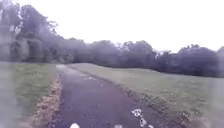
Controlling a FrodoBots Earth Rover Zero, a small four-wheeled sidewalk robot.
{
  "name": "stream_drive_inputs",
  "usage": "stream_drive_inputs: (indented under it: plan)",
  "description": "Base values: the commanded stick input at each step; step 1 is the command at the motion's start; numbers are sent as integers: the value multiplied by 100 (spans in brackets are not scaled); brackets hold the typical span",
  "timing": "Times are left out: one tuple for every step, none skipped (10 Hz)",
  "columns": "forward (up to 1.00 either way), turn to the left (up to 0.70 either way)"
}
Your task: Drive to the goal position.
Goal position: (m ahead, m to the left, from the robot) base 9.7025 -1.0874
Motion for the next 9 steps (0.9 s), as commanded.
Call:
stream_drive_inputs:
  plan:
    - [70, 35]
    - [70, 35]
    - [70, 35]
    - [70, 35]
    - [70, 35]
    - [70, 35]
    - [70, 0]
    - [70, 0]
    - [70, 0]
